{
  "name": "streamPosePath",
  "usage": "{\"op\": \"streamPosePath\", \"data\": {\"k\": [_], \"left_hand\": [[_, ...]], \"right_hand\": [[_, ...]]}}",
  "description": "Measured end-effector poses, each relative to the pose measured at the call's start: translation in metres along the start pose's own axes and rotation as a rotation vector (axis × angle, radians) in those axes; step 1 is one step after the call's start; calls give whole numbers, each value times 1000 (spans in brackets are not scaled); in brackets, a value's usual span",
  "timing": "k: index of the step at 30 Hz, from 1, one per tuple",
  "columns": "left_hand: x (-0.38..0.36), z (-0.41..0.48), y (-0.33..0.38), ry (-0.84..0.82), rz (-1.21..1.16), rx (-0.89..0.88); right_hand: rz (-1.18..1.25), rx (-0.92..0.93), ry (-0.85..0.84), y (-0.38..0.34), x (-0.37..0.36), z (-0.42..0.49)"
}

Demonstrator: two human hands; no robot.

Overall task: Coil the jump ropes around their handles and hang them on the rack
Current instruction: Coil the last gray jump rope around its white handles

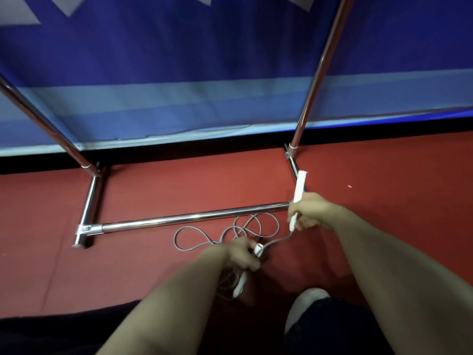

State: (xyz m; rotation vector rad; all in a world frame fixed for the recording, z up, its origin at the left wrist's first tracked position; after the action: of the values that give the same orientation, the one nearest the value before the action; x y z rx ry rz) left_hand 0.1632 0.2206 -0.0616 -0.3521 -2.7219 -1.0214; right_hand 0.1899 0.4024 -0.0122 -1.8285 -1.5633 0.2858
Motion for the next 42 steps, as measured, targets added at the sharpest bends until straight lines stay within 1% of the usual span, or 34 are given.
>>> {"op": "streamPosePath", "data": {"k": [2, 4, 7, 9, 11, 13, 15, 17, 19, 20, 21, 23, 24, 25, 26, 27, 28, 29, 30, 31, 32, 35, 37, 39, 42], "left_hand": [[19, -15, -3, 55, -101, 14], [45, -39, 5, 120, -151, -27], [81, -80, 24, 193, -147, -142], [113, -109, 35, 295, -125, -197], [143, -140, 47, 383, -135, -263], [171, -175, 53, 477, -200, -303], [202, -211, 49, 637, -312, -315], [230, -249, 46, 827, -459, -336], [254, -294, 56, 1023, -589, -434], [265, -322, 62, 1143, -631, -484], [276, -352, 70, 1276, -638, -526], [287, -412, 93, 1509, -624, -641], [288, -439, 108, 1565, -638, -746], [288, -461, 122, 1588, -647, -850], [287, -477, 135, 1592, -639, -920], [286, -486, 145, 1572, -631, -958], [286, -488, 151, 1527, -645, -977], [286, -481, 153, 1468, -682, -965], [285, -472, 150, 1423, -721, -935], [282, -460, 142, 1390, -754, -898], [276, -446, 132, 1351, -778, -870], [263, -412, 108, 1231, -773, -872], [259, -401, 101, 1161, -773, -881], [256, -402, 99, 1113, -821, -921], [248, -403, 98, 1072, -853, -944]], "right_hand": [[107, 93, 76, -33, 6, -17], [284, 225, 126, -76, 13, -36], [457, 397, 117, -133, 13, -62], [521, 462, 145, -162, 13, -79], [579, 516, 211, -186, 17, -98], [559, 560, 306, -208, 21, -116], [454, 618, 391, -232, 22, -134], [361, 673, 424, -257, 14, -149], [294, 736, 457, -282, 3, -168], [273, 801, 486, -295, -1, -182], [266, 902, 522, -310, -6, -198], [264, 1165, 603, -334, -17, -244], [264, 1277, 628, -344, -24, -265], [260, 1363, 636, -352, -31, -283], [248, 1402, 626, -358, -39, -296], [216, 1403, 600, -363, -47, -302], [133, 1361, 548, -369, -59, -305], [5, 1275, 504, -371, -69, -299], [-101, 1192, 441, -370, -82, -291], [-141, 1123, 366, -366, -92, -281], [-130, 1082, 278, -361, -103, -274], [-68, 1040, 9, -349, -134, -264], [-104, 1025, -155, -343, -153, -260], [-129, 1032, -247, -339, -164, -262], [-116, 1026, -314, -337, -165, -268]]}}
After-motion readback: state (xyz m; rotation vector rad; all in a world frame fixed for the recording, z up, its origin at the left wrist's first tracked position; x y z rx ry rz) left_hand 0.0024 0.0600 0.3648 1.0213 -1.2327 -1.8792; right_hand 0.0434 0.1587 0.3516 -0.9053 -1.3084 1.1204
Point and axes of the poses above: each hand's wrist, its own z-axis towards the middle knuckle, its own x-axis out of the back of the hand, y = z × x, the point moved 9 cm from there along z, towards the middle knuckle, and after that the axes turned 5 degrees about -y, right-handed, at the moved point
